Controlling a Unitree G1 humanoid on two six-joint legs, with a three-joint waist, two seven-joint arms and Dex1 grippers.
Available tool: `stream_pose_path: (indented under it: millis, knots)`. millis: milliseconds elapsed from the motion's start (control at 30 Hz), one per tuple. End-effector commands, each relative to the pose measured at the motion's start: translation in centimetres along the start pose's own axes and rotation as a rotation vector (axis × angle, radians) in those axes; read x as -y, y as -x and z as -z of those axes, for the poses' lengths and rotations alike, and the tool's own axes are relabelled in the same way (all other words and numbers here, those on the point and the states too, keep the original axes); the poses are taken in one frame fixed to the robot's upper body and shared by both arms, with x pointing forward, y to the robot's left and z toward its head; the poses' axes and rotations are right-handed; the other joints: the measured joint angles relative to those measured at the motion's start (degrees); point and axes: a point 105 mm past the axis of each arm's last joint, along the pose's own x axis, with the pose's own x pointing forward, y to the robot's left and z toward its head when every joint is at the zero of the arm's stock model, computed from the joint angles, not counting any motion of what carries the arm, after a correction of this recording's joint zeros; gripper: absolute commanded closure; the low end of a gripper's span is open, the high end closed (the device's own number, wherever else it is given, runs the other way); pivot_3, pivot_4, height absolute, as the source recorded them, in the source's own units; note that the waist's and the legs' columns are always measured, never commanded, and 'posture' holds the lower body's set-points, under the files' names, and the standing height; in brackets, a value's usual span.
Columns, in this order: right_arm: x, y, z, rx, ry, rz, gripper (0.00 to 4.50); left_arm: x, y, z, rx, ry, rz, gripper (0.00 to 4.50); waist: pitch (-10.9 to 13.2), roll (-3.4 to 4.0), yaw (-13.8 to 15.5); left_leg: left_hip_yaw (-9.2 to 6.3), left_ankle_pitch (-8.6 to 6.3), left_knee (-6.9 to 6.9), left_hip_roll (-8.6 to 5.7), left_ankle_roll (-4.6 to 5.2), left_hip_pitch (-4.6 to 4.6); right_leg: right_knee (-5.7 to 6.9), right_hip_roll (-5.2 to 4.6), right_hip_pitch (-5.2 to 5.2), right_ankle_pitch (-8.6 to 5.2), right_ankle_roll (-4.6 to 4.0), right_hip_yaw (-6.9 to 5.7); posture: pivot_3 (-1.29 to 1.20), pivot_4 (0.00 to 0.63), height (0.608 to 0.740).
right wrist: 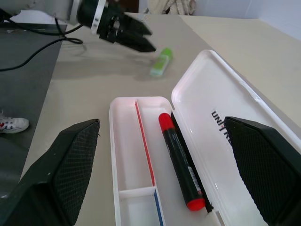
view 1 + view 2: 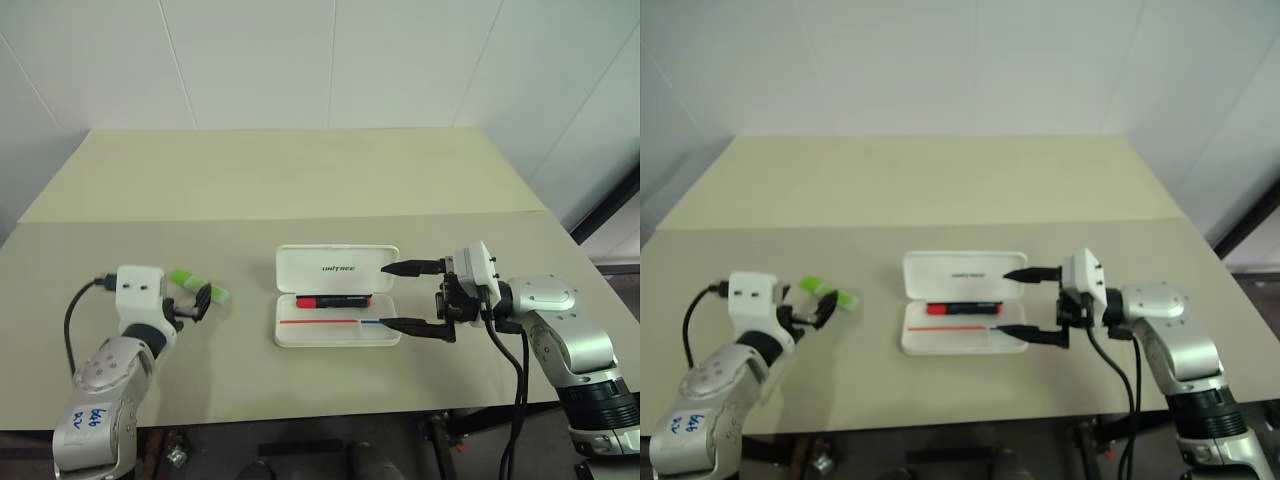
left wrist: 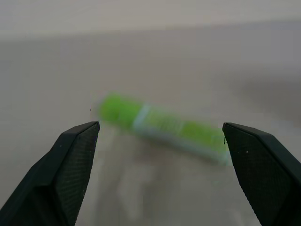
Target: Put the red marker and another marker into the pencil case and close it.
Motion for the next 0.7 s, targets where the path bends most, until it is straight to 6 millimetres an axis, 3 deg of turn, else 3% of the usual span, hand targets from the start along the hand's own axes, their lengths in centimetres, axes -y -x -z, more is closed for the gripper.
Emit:
stream_pose_path:
  millis: [33, 400, 700]
  knots:
    - [0.2, 0.1, -0.9, 0.015, 0.036, -0.015, 0.00, 1.1, 0.4, -1.0, 0.038, 0.016, -0.009, 0.01, 0.00, 0.00, 0.08, 0.00, 0.00, 0.07, -0.01, 0.00, -0.03, -0.02, 0.00, 0.03, 0.01, 0.02, 0.00, 0.00, 0.150, 0.740]
    - [-0.1, 0.7, -1.2, -0.014, 0.038, -0.028, 0.00, 4.5, -1.3, -0.4, 0.006, 0.108, 0.031, 0.01, 0.00, -0.01, -0.28, 0.05, -0.03, 0.43, -0.03, -0.05, -0.02, -0.12, 0.02, 0.17, -0.03, -0.06, 0.08, 0.00, 0.150, 0.740]
    - [-0.1, 1.2, -1.6, -0.038, 0.039, -0.039, 0.00, 3.8, -2.9, 0.3, -0.051, 0.053, -0.094, 0.01, 0.00, -0.01, -0.20, 0.04, -0.04, 0.40, -0.04, -0.05, -0.06, -0.17, 0.02, 0.17, 0.05, 0.10, 0.07, 0.00, 0.150, 0.740]
